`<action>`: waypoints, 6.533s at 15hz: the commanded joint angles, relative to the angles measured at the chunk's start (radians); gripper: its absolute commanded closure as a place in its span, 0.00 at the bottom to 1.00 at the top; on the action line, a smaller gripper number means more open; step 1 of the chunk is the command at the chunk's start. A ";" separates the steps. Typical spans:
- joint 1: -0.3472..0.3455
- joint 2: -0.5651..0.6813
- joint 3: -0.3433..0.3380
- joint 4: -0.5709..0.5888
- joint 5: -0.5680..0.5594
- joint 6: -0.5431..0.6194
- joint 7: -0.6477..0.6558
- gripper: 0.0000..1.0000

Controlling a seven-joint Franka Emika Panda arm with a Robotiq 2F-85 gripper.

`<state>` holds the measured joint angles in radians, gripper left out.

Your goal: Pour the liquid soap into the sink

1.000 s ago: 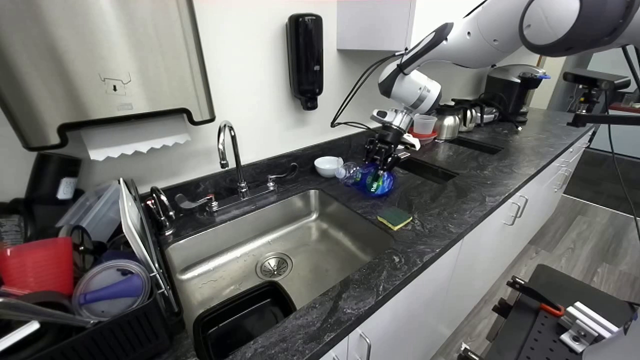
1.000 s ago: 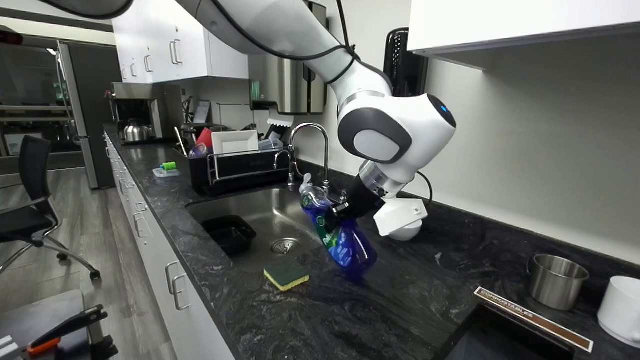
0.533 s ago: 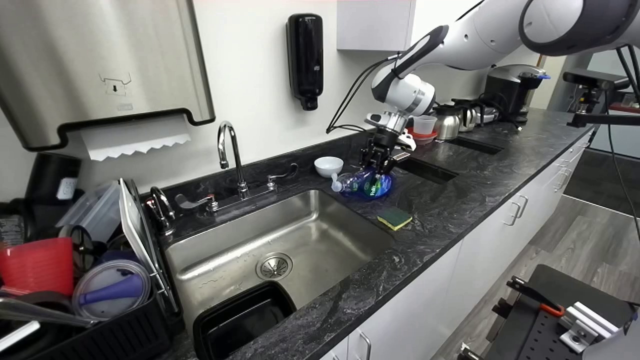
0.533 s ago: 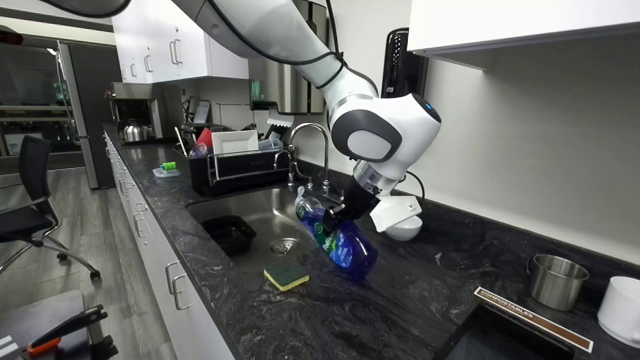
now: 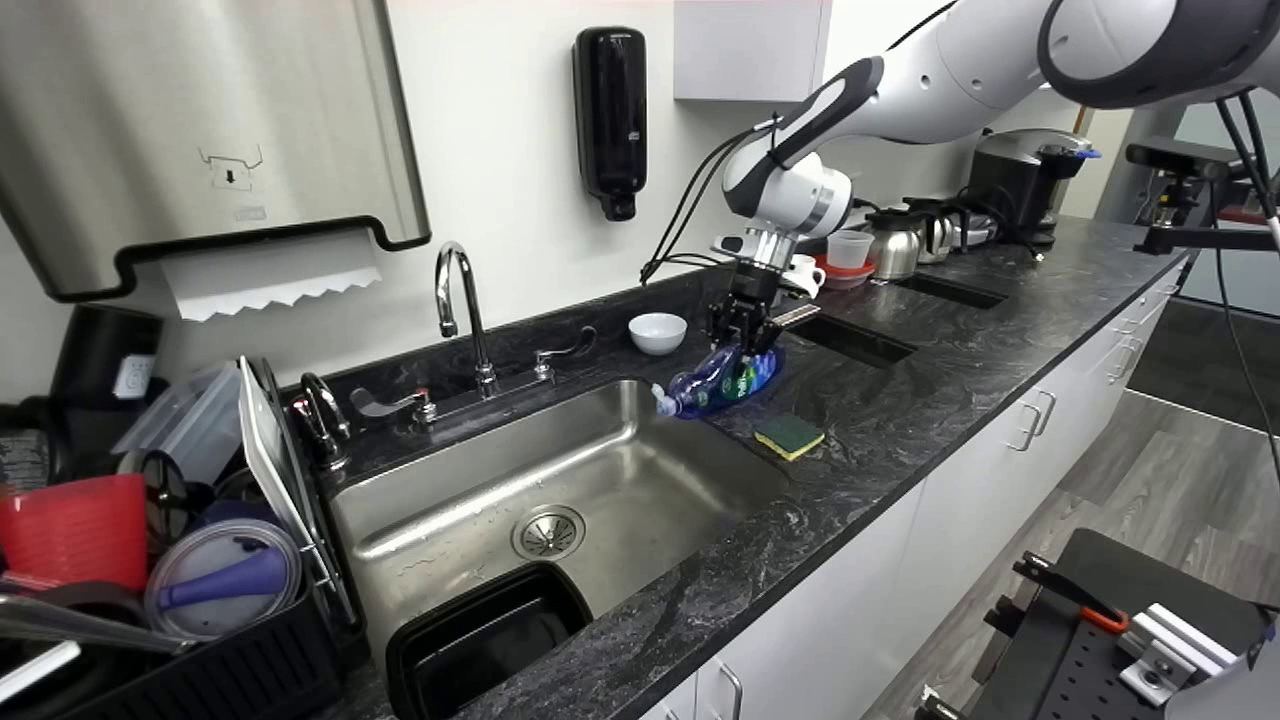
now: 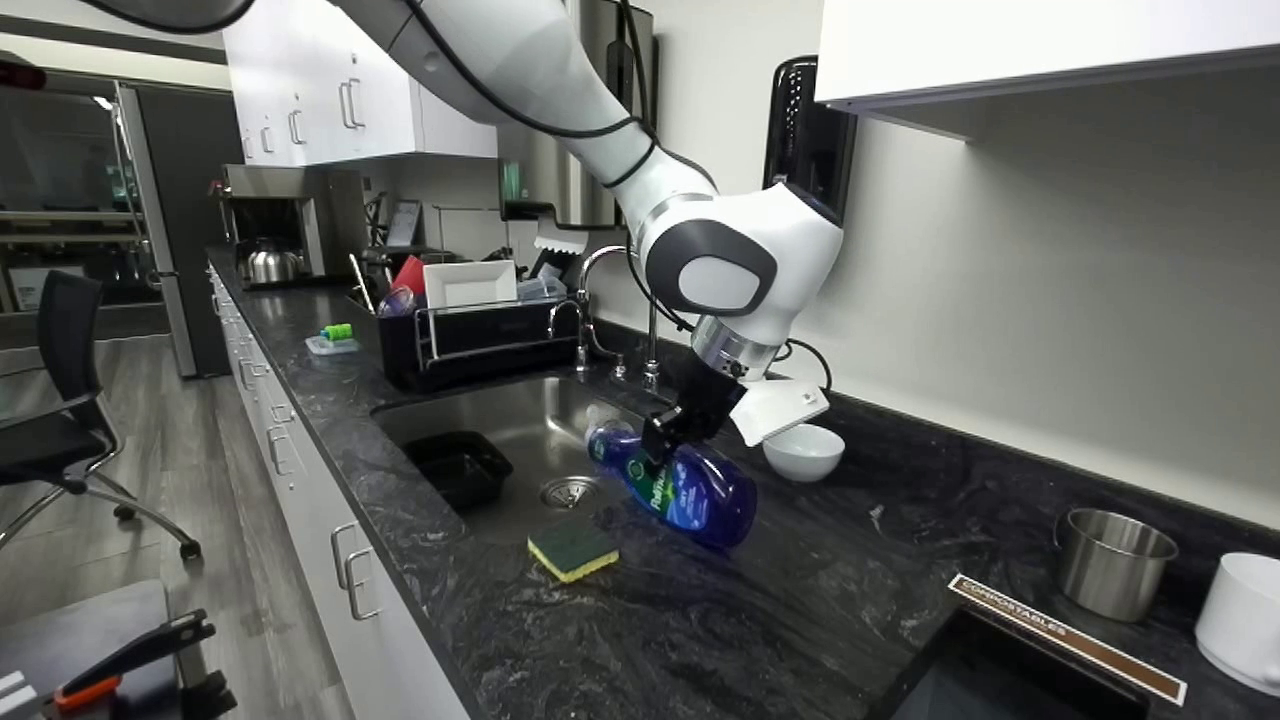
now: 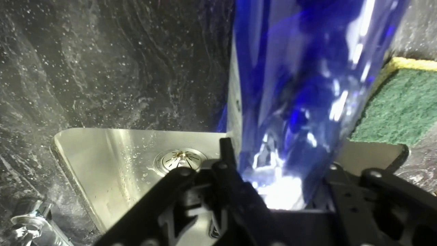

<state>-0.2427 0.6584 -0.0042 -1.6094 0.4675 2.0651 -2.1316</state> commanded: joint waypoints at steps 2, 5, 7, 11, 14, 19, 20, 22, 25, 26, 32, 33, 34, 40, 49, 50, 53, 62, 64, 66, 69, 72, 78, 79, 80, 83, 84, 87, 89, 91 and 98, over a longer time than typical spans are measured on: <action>0.010 -0.049 0.014 -0.058 -0.079 0.069 0.052 0.80; 0.026 -0.056 0.009 -0.073 -0.137 0.115 0.095 0.80; 0.037 -0.064 0.005 -0.088 -0.180 0.151 0.131 0.80; 0.047 -0.073 0.007 -0.107 -0.254 0.195 0.195 0.80; 0.048 -0.079 0.011 -0.117 -0.291 0.208 0.227 0.80; 0.047 -0.082 0.017 -0.123 -0.323 0.219 0.253 0.80; 0.046 -0.082 0.018 -0.123 -0.326 0.219 0.255 0.80; 0.045 -0.082 0.020 -0.123 -0.331 0.220 0.259 0.80; 0.044 -0.082 0.021 -0.122 -0.332 0.219 0.260 0.80; 0.044 -0.082 0.021 -0.122 -0.332 0.219 0.260 0.80; 0.043 -0.081 0.022 -0.122 -0.332 0.219 0.259 0.80; 0.042 -0.081 0.022 -0.123 -0.330 0.219 0.258 0.80; 0.042 -0.081 0.022 -0.123 -0.329 0.219 0.258 0.80; 0.027 -0.077 0.026 -0.119 -0.314 0.211 0.250 0.80; 0.004 -0.077 0.025 -0.122 -0.307 0.214 0.246 0.80; -0.001 -0.077 0.026 -0.122 -0.304 0.213 0.244 0.80; -0.011 -0.077 0.025 -0.123 -0.300 0.214 0.243 0.80; -0.034 -0.079 0.034 -0.127 -0.275 0.208 0.229 0.29; -0.036 -0.080 0.035 -0.133 -0.274 0.207 0.226 0.16; -0.037 -0.079 0.036 -0.137 -0.274 0.205 0.225 0.03; -0.038 -0.078 0.036 -0.140 -0.275 0.200 0.226 0.00; -0.031 -0.079 0.039 -0.135 -0.278 0.187 0.232 0.00; -0.008 -0.092 0.055 -0.130 -0.295 0.164 0.242 0.00; -0.005 -0.094 0.058 -0.129 -0.294 0.160 0.241 0.00; -0.001 -0.096 0.058 -0.130 -0.295 0.157 0.243 0.00; 0.015 -0.088 0.056 -0.126 -0.302 0.150 0.257 0.00; 0.021 -0.086 0.056 -0.126 -0.304 0.148 0.262 0.00; 0.043 -0.078 0.057 -0.126 -0.313 0.148 0.283 0.00; 0.056 -0.076 0.060 -0.126 -0.318 0.147 0.296 0.00; 0.066 -0.074 0.062 -0.129 -0.322 0.148 0.304 0.00; 0.071 -0.065 0.063 -0.133 -0.320 0.157 0.316 0.27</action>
<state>-0.1679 0.5908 0.0541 -1.7395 0.1669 2.2217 -1.8341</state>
